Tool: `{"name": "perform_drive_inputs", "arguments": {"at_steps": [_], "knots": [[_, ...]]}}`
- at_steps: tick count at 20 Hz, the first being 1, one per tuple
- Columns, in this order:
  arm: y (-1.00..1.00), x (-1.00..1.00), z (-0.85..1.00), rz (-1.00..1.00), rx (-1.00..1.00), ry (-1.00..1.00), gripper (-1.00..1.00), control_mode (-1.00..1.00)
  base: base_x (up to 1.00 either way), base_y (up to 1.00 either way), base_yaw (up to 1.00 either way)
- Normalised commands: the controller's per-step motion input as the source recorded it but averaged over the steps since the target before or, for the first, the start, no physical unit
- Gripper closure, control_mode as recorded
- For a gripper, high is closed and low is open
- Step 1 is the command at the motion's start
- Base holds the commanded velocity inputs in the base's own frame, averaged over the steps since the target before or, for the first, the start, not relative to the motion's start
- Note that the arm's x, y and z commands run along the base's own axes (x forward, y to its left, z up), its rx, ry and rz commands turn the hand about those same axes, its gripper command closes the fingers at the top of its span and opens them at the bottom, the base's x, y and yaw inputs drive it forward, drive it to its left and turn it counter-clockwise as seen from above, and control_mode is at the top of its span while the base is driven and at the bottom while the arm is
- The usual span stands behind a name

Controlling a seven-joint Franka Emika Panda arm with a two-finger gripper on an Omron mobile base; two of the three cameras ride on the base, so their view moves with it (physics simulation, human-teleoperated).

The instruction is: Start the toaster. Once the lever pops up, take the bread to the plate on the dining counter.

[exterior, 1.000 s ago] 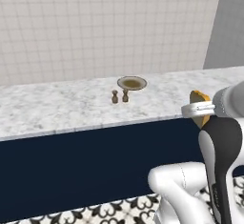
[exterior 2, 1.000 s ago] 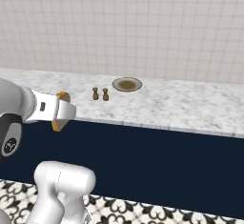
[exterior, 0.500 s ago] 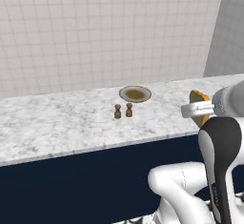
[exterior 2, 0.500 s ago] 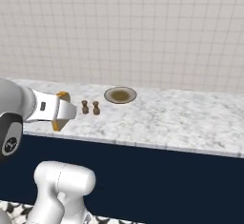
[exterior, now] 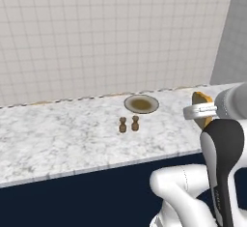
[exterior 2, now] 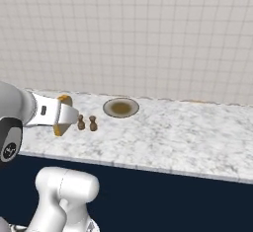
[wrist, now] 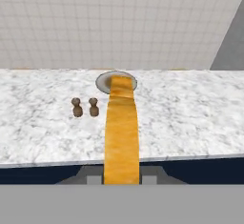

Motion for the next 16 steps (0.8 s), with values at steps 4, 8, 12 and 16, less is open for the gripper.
{"name": "perform_drive_inputs", "arguments": {"at_steps": [4, 8, 12, 16], "knots": [[0.00, 0.00, 0.00, 0.00, 0.00, 0.00, 1.00, 1.00, 0.42, -0.33, 0.11], [0.00, 0.00, 0.00, 0.00, 0.00, 0.00, 1.00, 1.00, 0.30, -0.33, 0.08], [-0.36, 0.62, 0.00, 0.08, 0.14, 0.00, 1.00, -1.00, 0.00, 0.00, 0.00], [-0.27, 0.99, 0.00, 0.06, 0.17, 0.01, 1.00, -1.00, 0.00, 0.00, 0.00]]}}
